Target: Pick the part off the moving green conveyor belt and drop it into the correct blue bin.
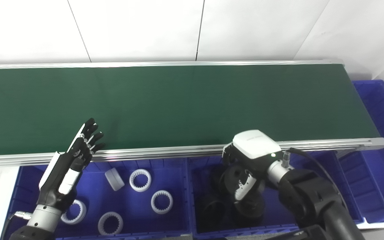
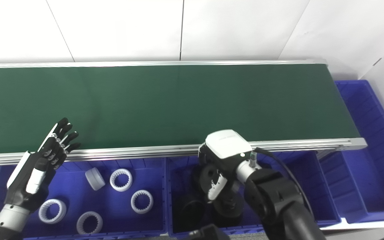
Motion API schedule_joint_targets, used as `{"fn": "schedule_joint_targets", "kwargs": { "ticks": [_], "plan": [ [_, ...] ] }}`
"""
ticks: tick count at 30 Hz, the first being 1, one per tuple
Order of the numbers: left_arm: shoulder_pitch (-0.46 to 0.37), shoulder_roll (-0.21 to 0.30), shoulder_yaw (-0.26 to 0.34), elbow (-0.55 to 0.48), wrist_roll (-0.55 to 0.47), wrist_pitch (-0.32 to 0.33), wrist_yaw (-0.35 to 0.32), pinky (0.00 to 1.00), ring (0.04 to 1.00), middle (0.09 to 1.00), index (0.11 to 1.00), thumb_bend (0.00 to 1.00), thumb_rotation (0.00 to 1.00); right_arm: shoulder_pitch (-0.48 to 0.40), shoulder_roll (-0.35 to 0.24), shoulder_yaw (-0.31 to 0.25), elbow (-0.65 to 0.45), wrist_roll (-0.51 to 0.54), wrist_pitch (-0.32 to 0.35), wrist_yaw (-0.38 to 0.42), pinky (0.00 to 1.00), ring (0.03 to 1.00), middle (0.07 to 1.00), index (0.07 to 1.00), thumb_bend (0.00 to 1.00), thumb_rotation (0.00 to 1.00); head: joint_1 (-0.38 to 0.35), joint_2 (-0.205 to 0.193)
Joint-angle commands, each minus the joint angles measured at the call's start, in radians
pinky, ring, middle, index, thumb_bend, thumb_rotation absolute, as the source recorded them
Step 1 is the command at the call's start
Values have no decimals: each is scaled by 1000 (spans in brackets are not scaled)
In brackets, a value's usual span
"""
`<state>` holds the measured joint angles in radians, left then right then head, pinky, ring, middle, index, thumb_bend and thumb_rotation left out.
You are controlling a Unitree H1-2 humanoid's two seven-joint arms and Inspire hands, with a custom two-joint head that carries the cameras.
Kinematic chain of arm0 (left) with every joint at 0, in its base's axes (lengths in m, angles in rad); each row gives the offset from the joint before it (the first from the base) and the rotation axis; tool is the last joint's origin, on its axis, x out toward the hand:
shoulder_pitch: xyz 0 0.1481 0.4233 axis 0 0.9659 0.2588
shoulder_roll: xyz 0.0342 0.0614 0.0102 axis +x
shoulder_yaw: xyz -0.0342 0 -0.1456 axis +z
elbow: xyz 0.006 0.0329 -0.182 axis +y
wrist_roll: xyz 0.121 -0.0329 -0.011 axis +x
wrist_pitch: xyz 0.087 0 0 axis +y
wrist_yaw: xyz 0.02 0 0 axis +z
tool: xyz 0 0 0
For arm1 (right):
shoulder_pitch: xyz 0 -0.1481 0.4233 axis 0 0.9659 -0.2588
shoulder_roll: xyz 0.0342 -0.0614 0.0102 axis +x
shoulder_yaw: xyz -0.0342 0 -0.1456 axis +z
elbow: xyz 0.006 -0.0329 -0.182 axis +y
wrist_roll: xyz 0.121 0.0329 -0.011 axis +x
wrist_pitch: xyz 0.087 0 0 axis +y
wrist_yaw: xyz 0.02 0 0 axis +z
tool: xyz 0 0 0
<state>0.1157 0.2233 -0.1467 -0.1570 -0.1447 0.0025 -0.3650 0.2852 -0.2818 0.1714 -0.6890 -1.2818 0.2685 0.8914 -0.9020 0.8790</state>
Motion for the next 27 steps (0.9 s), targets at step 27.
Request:
{"fn": "schedule_joint_targets", "kwargs": {
  "ticks": [27],
  "plan": [
    [31,-165,-62,24,217,-221,126,972,946,1000,1000,957,911,186,400,-268,387,710,-465,-1053,690,806,859,874,878,936,226,-71]
  ]
}}
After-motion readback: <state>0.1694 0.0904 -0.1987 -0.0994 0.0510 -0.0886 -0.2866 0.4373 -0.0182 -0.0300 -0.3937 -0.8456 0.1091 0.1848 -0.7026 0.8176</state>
